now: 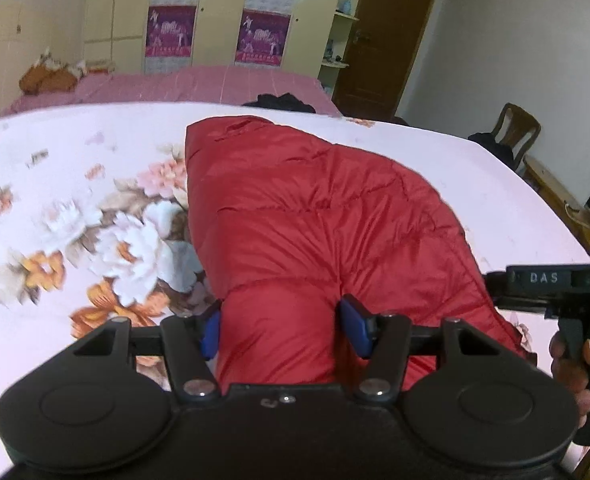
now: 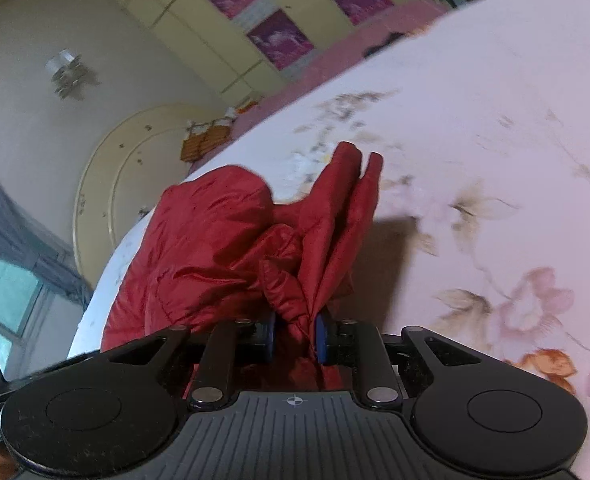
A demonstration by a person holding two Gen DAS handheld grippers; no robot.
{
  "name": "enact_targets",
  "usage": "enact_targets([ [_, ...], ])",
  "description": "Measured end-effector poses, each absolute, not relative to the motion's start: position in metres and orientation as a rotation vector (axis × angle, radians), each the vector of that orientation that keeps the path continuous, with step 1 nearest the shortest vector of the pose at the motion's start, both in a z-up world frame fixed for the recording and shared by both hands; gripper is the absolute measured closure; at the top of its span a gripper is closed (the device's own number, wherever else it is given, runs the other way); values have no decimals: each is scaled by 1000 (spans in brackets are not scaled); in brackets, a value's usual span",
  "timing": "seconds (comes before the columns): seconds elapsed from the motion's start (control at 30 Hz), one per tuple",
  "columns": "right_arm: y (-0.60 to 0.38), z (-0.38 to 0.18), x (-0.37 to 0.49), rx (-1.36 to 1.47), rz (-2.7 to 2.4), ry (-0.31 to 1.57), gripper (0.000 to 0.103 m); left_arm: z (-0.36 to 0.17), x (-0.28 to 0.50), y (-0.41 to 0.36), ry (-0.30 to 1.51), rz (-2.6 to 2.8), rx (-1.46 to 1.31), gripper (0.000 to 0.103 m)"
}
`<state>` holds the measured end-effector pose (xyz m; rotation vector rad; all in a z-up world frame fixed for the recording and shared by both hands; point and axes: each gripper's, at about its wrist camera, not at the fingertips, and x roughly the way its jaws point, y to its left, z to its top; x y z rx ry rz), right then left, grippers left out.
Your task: Fold large clothes
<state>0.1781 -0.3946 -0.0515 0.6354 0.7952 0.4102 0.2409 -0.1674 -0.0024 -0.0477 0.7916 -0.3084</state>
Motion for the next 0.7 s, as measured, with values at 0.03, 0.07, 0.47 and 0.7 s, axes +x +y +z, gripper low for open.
enact_targets([
  [0.03,-388,-48,178,631,420,789,85,2,239,-166,784,-305,-31,46],
  [0.07,-380,-46,180,626,427,785,85,5,237,-163,776,-302,-18,46],
  [0.47,-264,-16,200,552,435,759,85,23,241,-54,725,-336,-41,46],
  [0.7,-147,-11,227,499,453,786,85,20,259,64,752,-327,-101,46],
])
